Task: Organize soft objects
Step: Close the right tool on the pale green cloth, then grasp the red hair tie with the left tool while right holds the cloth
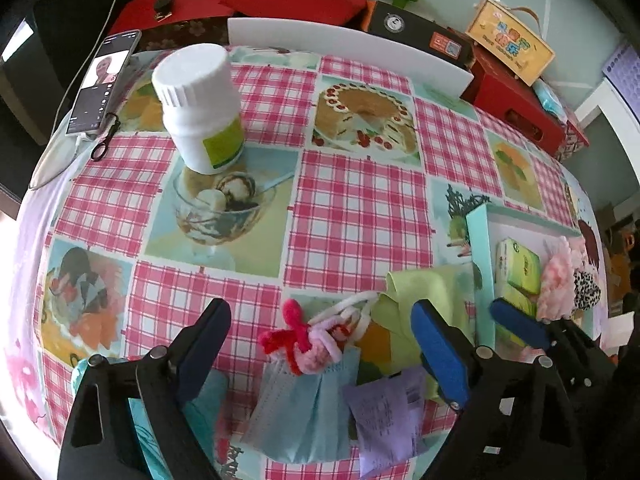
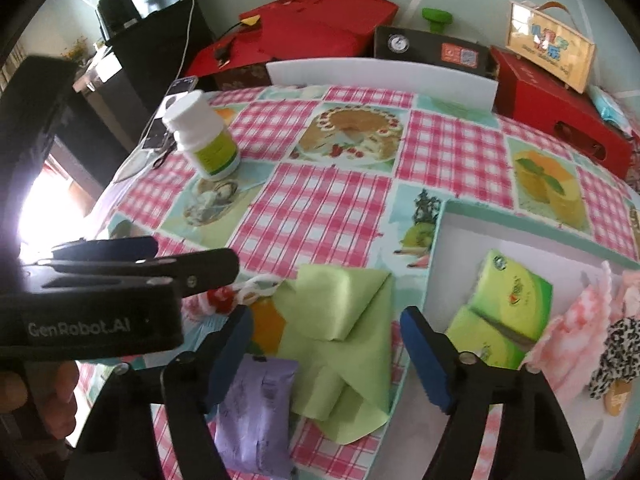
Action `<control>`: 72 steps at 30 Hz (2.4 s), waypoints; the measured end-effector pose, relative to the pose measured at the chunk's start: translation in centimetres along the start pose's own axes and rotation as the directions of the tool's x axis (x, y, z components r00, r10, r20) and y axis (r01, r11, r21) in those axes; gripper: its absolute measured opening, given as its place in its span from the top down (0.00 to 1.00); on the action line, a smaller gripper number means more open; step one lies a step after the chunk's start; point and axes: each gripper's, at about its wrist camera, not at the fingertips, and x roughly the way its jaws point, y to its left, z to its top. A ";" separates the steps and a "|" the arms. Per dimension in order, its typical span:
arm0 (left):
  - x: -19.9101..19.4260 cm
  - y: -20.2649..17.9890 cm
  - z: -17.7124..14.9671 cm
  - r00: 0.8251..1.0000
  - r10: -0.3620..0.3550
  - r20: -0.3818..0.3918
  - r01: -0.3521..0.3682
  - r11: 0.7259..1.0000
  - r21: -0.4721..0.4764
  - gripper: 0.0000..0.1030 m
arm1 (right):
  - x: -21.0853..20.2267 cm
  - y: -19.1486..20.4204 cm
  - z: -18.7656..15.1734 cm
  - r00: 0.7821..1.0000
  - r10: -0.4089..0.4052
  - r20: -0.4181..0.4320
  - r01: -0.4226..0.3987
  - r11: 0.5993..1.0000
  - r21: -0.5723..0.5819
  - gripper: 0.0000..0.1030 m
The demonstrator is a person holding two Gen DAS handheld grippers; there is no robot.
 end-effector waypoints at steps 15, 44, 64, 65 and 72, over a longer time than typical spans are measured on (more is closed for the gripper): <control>0.1 -1.7 -0.9 0.999 -0.037 -0.013 0.037 0.998 0.042 0.34 | 1.4 -0.8 -1.1 0.998 0.045 -0.045 -0.043 0.998 0.038 0.49; 1.8 -1.1 -1.0 0.997 -0.066 -0.041 0.067 0.998 0.017 0.44 | 3.5 -1.7 -0.8 0.998 0.049 -0.050 -0.047 0.998 0.034 0.90; 3.0 -1.8 -1.3 0.994 0.091 -0.057 -0.083 0.987 0.136 0.59 | 3.6 -2.0 -0.6 0.997 0.056 -0.050 -0.053 0.997 0.055 0.92; 3.1 -1.9 -1.3 0.994 0.097 -0.057 -0.088 0.986 0.145 0.59 | 3.6 -2.0 -0.6 0.997 0.055 -0.050 -0.053 0.997 0.056 0.92; 3.4 -2.1 -1.4 0.993 0.109 -0.050 -0.099 0.980 0.174 0.69 | 3.6 -2.0 -0.5 0.997 0.055 -0.052 -0.052 0.997 0.059 0.93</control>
